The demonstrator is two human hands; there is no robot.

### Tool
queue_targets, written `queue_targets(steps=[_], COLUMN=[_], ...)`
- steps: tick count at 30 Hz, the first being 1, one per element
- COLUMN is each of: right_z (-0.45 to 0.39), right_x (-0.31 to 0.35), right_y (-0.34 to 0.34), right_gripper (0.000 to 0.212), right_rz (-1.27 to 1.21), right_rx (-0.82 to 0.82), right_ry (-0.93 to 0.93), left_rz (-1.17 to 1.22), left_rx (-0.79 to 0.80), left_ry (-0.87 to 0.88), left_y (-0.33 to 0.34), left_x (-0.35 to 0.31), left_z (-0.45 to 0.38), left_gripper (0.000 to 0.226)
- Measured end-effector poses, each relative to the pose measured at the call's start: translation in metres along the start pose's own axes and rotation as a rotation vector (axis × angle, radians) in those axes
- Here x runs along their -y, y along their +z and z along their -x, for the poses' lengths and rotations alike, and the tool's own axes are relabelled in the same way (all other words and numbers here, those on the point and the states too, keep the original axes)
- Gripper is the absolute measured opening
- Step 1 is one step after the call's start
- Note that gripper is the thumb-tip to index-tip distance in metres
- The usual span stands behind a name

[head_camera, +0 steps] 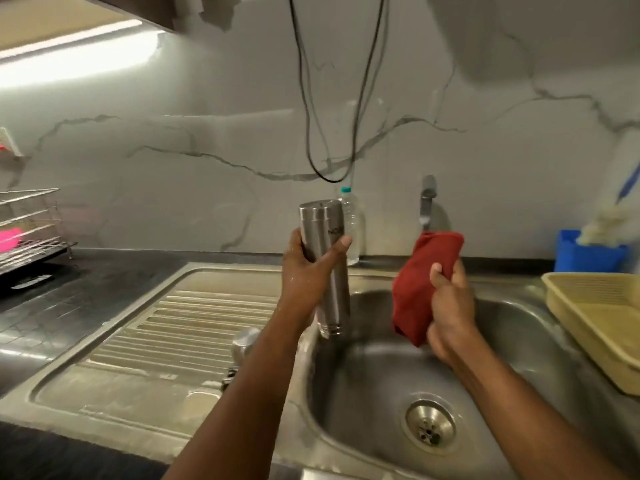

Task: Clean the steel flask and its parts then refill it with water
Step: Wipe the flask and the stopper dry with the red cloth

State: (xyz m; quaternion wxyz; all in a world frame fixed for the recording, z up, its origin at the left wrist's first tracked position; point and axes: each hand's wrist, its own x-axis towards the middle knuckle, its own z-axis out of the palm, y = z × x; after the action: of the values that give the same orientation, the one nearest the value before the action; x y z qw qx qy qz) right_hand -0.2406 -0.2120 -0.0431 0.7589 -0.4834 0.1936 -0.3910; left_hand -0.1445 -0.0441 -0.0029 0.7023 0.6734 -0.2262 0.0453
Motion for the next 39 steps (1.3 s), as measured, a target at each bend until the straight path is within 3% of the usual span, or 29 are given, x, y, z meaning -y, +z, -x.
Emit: queue_targets(steps=[3,11,14,18,21,24,26,29,32,34,37,39], right_z=[0.004,0.022,0.021,0.029,0.037,0.036,0.033,0.024,0.020,0.021,0.028,0.033], right_x=[0.009,-0.009,-0.018,-0.047,-0.060,-0.051,-0.042,-0.027,-0.022,-0.027,-0.041,-0.048], right_y=[0.000,0.012,0.012,0.020,0.022,0.018,0.011,0.006,0.007,0.012,0.021,0.021], right_gripper=[0.042,0.054,0.057,0.065,0.062,0.034,0.034,0.048,0.064,0.062,0.061,0.054], right_rz=[0.085,0.440,0.528,0.605,0.577,0.400,0.238,0.178,0.392,0.481,0.434,0.422], right_rx=[-0.014,0.210,0.255,0.224,0.221,0.135,0.094,0.063,0.080,0.133,0.209,0.217], right_ry=[-0.145,-0.348,-0.312,-0.136,0.002,0.155,0.155,-0.082,-0.352,-0.399,-0.156,0.009], left_rz=[0.149,0.238,0.262,0.351,0.446,0.336,0.233,0.117,0.148,0.197,0.318,0.321], left_rx=[0.199,0.402,0.285,-0.054,-0.120,0.005,0.149,0.342,0.411,0.368,0.192,0.003], left_ry=[-0.112,-0.186,-0.157,-0.061,-0.086,-0.151,-0.125,-0.076,-0.087,-0.075,-0.081,-0.128], left_y=[0.047,0.093,0.094,0.079,0.064,0.071,0.081,0.091,0.093,0.090,0.079,0.071], left_x=[0.019,0.082,0.066,0.037,0.034,0.044,0.053,0.063,0.067,0.066,0.055,0.049], left_z=[0.018,0.046,0.048,0.031,0.021,0.028,0.036,0.043,0.046,0.045,0.037,0.027], left_gripper=[0.055,0.045,0.033,0.064,0.054,0.049,0.047,0.039,0.029,0.035,0.050,0.046])
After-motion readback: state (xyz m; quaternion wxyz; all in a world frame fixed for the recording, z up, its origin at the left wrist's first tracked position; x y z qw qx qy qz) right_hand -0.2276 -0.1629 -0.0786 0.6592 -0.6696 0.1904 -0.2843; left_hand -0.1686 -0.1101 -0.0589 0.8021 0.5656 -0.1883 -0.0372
